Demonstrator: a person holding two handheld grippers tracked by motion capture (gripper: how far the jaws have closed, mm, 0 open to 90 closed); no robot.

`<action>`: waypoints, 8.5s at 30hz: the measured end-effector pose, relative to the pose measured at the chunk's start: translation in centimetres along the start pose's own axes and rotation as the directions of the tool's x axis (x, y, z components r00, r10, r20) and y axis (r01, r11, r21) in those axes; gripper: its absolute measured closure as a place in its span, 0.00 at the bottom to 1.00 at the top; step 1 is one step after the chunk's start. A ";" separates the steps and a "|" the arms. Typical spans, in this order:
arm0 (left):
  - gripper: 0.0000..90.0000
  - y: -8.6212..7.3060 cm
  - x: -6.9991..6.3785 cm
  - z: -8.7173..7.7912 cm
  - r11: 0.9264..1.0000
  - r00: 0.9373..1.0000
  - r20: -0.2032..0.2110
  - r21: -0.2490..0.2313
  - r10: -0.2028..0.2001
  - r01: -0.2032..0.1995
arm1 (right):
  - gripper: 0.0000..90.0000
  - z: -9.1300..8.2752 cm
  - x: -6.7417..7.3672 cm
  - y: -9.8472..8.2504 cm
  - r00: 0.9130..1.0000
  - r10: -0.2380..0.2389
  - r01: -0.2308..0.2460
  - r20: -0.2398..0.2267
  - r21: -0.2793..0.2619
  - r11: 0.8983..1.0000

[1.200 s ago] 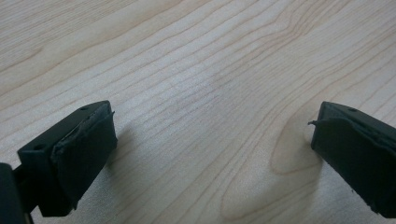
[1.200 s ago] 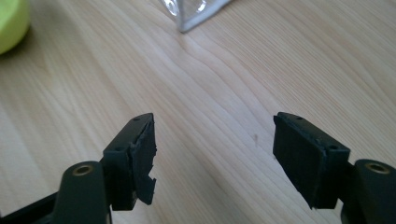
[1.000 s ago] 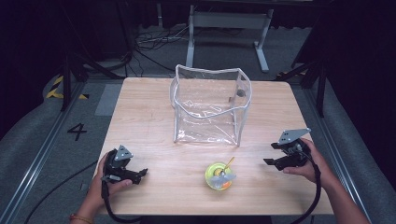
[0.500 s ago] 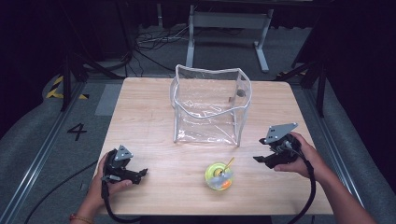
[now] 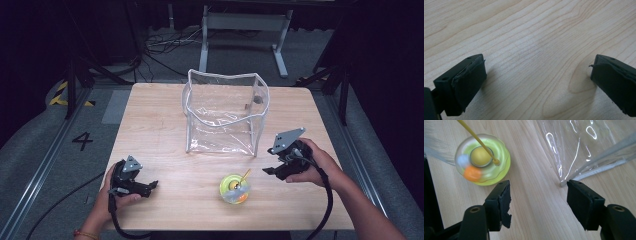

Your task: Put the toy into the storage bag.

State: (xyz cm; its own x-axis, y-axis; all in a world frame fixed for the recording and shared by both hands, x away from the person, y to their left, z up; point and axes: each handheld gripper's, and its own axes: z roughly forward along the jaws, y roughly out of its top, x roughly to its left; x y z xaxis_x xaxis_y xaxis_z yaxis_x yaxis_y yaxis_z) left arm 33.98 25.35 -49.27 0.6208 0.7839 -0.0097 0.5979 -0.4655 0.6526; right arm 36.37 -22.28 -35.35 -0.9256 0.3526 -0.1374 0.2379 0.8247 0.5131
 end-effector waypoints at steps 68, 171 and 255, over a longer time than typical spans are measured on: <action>0.00 0.0 0.0 0.0 1.000 1.000 0.000 0.000 0.000 0.000 | 0.98 -0.1 2.9 6.6 0.984 -0.136 0.147 -0.114 0.102 0.984; 0.01 -0.1 -0.1 -0.1 1.000 1.000 0.003 0.004 -0.009 0.009 | 0.98 -14.2 -12.0 18.3 0.958 0.131 -0.127 0.255 -0.034 0.991; 0.01 -0.1 -0.1 0.0 1.000 1.000 0.011 0.004 -0.017 0.016 | 0.80 1.1 -10.3 11.5 0.986 0.143 -0.148 0.088 0.055 0.987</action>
State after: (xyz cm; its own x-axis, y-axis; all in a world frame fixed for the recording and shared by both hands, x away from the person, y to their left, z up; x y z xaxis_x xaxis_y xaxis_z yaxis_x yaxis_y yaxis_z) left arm 33.84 25.31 -49.28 0.6165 0.7868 -0.0290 0.6101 -0.4542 0.6492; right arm 48.98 -15.90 -28.99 -0.8525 0.5045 -0.1367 0.3884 0.7865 0.4802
